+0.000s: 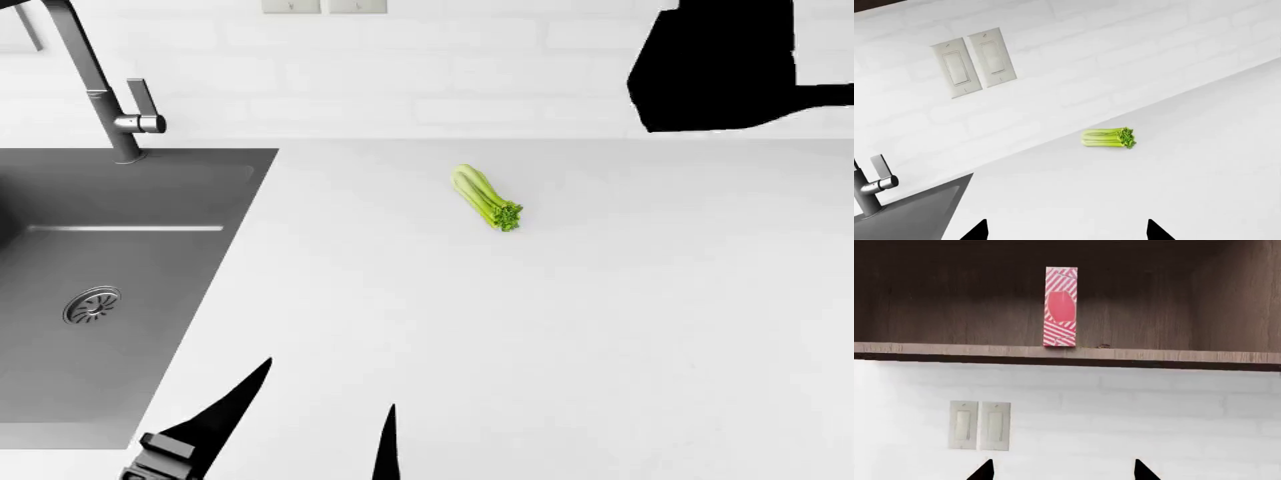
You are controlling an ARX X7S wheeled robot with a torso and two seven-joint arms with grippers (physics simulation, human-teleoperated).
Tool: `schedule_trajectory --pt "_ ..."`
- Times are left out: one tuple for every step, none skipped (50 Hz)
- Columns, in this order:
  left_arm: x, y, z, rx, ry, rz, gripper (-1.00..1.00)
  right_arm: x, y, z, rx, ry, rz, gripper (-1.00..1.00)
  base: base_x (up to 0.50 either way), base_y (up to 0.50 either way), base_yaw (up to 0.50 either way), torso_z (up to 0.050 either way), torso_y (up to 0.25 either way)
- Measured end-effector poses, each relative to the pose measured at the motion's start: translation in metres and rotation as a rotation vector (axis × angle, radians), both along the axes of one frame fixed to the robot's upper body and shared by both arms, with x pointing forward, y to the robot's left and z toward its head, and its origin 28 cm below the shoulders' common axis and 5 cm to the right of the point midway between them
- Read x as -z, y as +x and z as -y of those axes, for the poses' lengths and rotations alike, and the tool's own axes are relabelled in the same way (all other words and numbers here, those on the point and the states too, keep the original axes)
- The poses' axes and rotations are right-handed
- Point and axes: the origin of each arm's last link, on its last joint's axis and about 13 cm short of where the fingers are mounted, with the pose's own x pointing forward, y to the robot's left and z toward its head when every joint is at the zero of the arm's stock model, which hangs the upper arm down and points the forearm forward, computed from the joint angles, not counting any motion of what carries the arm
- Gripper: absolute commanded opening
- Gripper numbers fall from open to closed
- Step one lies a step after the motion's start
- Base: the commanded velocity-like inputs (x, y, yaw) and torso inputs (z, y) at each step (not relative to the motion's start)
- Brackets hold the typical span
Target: Pick the olive oil bottle and boxed food from the counter and place them in the cabinets closest to them.
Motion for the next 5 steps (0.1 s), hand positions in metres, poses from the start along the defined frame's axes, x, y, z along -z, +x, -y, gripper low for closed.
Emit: schedule_trajectory --pt "0.0 0.0 0.0 0.0 0.0 0.0 1.0 0.004 0.001 0.001 0.0 -0.001 -0.009 1.0 0.0 0.0 0.0 0.0 0.0" --pt "0.0 0.0 0.0 0.0 0.0 0.0 1.0 0.009 0.003 0.002 -0.001 -0.002 -0.019 1.0 0.0 0.0 0.0 0.0 0.0" --pt "0.0 0.0 0.0 0.0 0.001 0.0 1.0 0.013 0.004 0.002 -0.002 -0.003 -0.029 1.0 0.0 0.0 0.0 0.0 0.0" --pt "0.0 0.0 0.0 0.0 0.001 0.0 1.0 0.017 0.006 0.003 -0.004 -0.005 -0.038 1.0 0.0 0.0 0.0 0.0 0.0" --pt "0.0 0.0 0.0 0.0 0.001 -0.001 1.0 0.021 0.007 0.004 -0.006 -0.007 -0.047 1.0 0.0 0.0 0.0 0.0 0.0"
